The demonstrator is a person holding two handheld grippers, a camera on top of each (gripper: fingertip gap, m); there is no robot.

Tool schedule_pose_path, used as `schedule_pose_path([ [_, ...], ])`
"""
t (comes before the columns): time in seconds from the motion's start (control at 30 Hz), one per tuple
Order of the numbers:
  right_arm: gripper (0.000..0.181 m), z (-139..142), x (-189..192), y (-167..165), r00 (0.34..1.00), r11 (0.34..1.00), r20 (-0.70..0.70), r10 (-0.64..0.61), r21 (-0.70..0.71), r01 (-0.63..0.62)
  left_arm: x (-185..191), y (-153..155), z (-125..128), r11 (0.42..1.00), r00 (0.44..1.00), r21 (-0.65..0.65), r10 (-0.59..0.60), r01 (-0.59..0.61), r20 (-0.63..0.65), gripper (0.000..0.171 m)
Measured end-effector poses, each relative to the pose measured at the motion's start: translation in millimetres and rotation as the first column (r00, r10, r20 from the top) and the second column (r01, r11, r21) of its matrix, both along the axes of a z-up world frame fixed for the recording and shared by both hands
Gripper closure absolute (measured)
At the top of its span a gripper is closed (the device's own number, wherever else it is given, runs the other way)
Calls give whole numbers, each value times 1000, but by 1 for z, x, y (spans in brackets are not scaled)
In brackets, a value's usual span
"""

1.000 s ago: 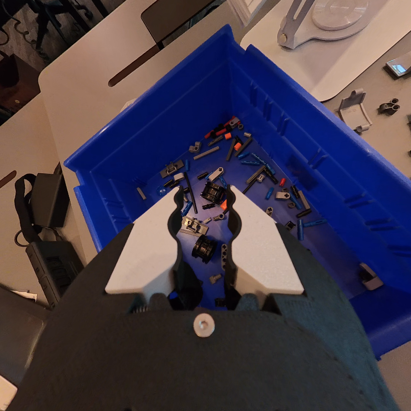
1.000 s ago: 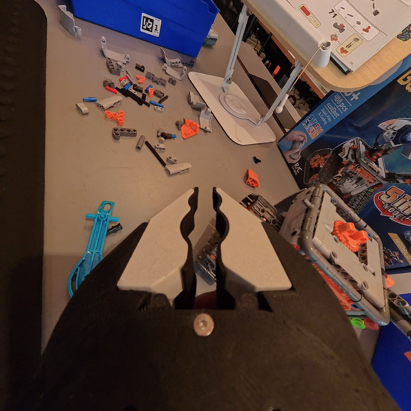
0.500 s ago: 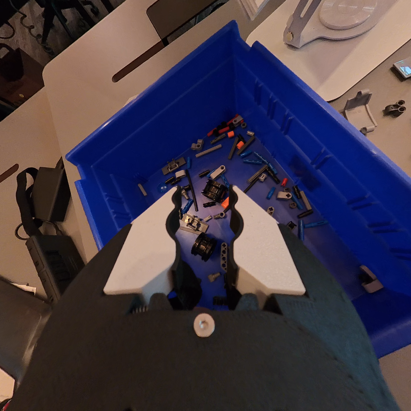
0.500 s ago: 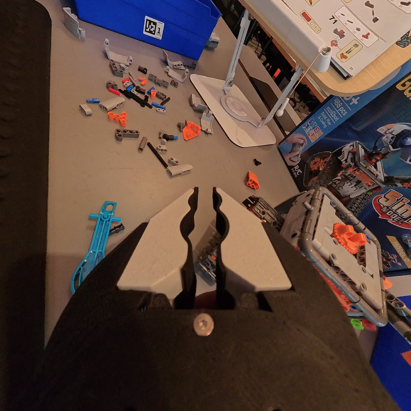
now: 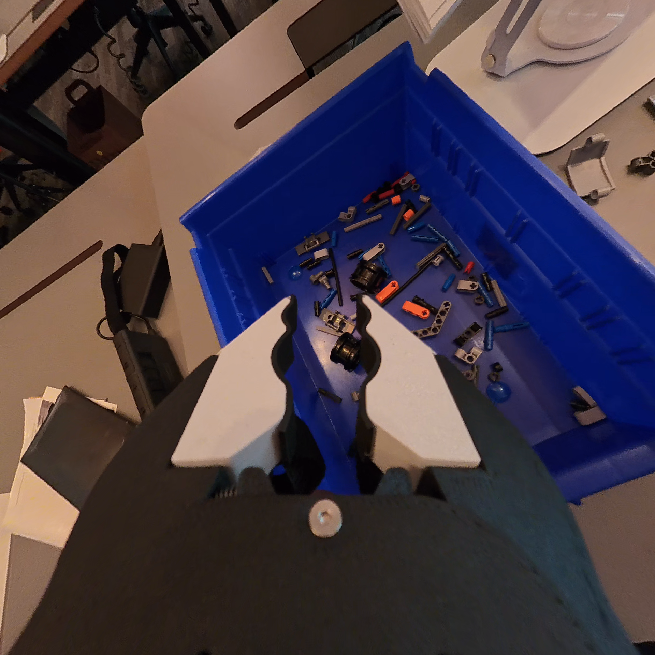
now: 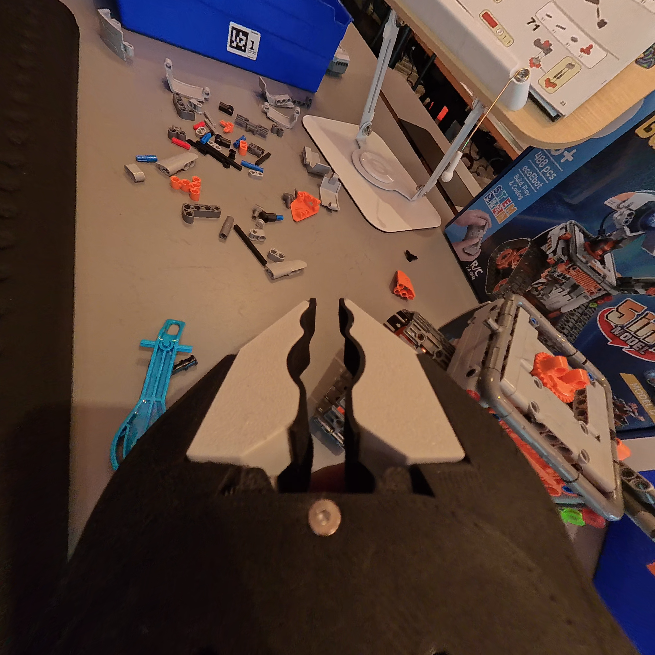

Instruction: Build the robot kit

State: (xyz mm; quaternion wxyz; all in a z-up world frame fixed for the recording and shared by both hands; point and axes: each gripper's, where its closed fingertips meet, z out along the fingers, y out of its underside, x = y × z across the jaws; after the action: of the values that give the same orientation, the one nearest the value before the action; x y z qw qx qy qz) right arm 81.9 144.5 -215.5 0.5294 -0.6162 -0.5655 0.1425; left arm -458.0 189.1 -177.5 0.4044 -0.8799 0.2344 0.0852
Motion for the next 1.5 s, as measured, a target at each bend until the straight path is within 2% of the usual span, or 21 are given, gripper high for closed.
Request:
schedule_pose_path([
  [0.23,171,1,6,8,999,1000,-40,-29,-10,29,9,3,-2,999,998,26,-42,41,43,143],
  [0.53,169,-2,7,24,993,995,-82,-82,-69,76,7,-8,-13,998,996,41,-40,43,-82,151],
  [0.67,169,-8,12,32,991,991,-68,-116,-80,110,21,-14,-11,994,997,72,-81,81,-1,152],
  [1.03,172,-11,13,38,990,989,-66,-128,-89,122,28,-49,-57,985,988,-99,-146,141,-54,159],
  [1.23,171,-11,13,37,989,987,-71,-127,-103,119,39,-57,-61,980,982,-90,-181,177,-43,161],
  [1.5,170,-11,10,39,989,987,-75,-126,-112,117,34,-63,-63,984,986,-90,-160,156,-39,163],
])
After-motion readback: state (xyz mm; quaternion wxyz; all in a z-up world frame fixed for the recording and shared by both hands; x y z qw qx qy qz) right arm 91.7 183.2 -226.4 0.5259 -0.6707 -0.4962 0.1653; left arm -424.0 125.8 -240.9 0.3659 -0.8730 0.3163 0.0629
